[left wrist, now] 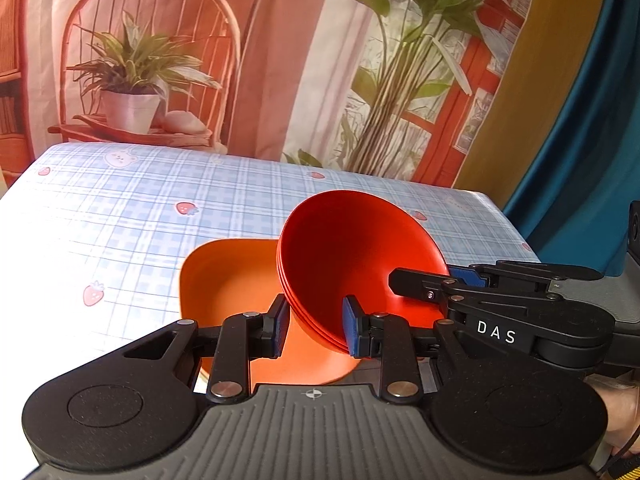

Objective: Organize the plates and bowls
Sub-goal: 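Carry the red bowl stack with the left gripper onto the orange plate, then open the left gripper and pull it away from the bowls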

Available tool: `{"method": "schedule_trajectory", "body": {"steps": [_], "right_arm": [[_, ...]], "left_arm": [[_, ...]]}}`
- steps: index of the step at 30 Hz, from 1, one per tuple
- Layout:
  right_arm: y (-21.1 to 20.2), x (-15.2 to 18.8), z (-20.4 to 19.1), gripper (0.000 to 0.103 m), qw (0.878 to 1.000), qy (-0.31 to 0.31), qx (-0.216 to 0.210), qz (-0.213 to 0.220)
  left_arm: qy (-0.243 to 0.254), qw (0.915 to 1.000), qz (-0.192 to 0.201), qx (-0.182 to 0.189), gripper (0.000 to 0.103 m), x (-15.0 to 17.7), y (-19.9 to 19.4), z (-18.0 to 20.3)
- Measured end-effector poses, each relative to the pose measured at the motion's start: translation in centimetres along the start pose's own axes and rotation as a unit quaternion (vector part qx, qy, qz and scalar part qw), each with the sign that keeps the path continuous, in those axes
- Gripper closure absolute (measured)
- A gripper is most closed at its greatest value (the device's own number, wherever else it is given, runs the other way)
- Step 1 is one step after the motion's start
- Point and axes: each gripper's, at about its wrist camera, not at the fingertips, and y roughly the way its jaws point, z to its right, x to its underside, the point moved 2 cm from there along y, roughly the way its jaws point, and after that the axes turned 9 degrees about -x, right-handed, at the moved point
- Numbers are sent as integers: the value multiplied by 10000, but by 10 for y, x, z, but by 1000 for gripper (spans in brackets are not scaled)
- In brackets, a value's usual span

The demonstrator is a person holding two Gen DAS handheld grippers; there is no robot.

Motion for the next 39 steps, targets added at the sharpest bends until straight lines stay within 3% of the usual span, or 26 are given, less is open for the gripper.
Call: {"method": "schedule_trajectory", "body": {"steps": [12,39], "right_arm": [[37,3,-18,84,9996,-38,-100,-247],[45,23,-12,80,9988,-3,-45,-490]], "left_arm": [[-226,9995,-116,-194,73,8,9,-27],[-186,9992,-202,-301,73,19,17,-24]]}}
